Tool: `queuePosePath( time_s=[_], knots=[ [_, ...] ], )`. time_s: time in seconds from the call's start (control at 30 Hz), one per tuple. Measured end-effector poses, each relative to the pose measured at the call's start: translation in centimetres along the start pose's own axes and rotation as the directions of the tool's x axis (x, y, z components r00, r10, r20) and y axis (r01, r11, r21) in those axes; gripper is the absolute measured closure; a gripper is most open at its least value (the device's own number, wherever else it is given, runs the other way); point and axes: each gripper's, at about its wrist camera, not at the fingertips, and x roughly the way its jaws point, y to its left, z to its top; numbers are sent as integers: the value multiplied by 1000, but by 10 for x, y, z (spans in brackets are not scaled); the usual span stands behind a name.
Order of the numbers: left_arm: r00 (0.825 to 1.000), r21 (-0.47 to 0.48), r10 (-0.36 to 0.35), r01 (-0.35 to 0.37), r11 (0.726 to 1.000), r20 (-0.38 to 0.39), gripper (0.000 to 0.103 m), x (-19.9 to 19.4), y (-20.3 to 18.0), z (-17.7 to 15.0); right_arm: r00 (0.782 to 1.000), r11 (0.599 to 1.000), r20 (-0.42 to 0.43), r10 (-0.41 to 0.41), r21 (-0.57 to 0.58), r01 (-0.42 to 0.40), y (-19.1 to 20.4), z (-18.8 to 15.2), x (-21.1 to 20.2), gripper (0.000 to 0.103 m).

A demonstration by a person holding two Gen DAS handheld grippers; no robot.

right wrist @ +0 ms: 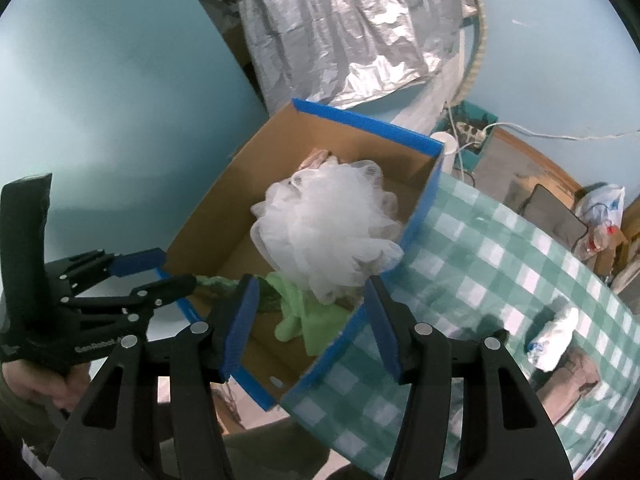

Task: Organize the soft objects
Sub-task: 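Lower both cloths into the box and open both grippers, then move both grippers back over the table toward the black sock and mitten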

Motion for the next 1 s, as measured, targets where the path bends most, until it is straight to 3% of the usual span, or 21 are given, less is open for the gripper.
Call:
queuePosePath(
  time_s=[1.0],
  knots=[
    [995, 201, -94, 94, 975, -10, 37, -3, -118, 9, 988, 963, 4, -152, 226, 147, -117, -65, -73, 43]
  ],
)
